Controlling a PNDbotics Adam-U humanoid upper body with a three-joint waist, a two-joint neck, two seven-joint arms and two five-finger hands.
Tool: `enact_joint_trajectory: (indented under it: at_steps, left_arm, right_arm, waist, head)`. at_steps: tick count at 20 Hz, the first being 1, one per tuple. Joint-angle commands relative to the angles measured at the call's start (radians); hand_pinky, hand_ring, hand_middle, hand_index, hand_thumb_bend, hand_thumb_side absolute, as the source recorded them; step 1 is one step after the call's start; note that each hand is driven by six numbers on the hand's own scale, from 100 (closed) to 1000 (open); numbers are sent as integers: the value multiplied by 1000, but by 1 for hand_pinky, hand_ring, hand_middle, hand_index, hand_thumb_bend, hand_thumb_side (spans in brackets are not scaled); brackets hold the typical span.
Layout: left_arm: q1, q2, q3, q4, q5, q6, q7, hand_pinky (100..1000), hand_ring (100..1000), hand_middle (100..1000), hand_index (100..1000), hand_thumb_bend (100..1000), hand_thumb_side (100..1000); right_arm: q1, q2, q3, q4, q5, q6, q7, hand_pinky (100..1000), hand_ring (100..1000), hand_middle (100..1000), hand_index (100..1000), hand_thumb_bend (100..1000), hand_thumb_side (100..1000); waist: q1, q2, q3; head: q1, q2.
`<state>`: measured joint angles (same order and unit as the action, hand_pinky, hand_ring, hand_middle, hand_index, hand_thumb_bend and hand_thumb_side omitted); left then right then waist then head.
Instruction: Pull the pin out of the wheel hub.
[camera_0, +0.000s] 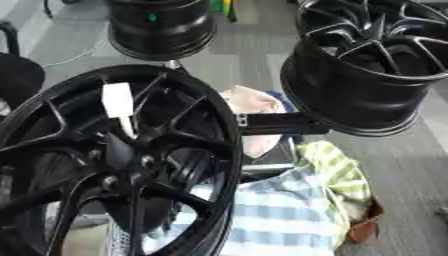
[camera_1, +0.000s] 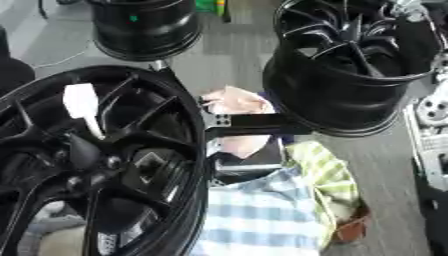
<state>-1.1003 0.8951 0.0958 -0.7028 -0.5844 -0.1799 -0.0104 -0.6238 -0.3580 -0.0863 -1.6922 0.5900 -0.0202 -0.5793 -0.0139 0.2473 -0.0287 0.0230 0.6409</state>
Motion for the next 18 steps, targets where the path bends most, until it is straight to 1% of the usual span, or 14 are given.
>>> enact_joint_trajectory:
  at_steps: [1,4,8,11,15,18]
  left_arm:
    - [-8,26,-12,-73,42,-17,16,859,796,732,803,389,376]
    - [1,32,-66,-157,94,-64,30,845,766,694,780,347,334]
    - [28,46,-165,-267,162,-131,25,839,744,662,775,362,312]
    - [47,45,-248,-353,215,-184,11,829,725,637,763,350,297]
    - [92,66,-318,-467,285,-254,2,824,714,624,758,367,277]
    - [139,94,-331,-557,340,-309,-13,822,712,621,755,375,264]
  right_arm:
    - [-11,-22,-7,-12,2,-3,0,766,750,682,817,100,486]
    - [-11,-21,-7,-14,4,-4,1,765,750,682,817,100,485]
    - [-11,-19,-5,-17,6,-5,3,766,750,682,817,100,481]
    - [-12,-18,-3,-20,7,-6,4,766,750,682,817,100,480]
    - [-14,-17,-1,-23,9,-7,5,765,750,681,817,100,477]
    - [-15,-16,-1,-25,10,-8,6,765,750,682,817,100,478]
  waist:
    - [2,-24,2]
    - [3,-26,2]
    - [5,-27,1]
    - [6,-27,-1]
    - [8,-26,-2]
    - [9,-25,-3]
  head:
    - [-2,-8]
    - [-1,-11]
    - [2,-14]
    - [4,-15]
    - [5,-19]
    - [8,-19]
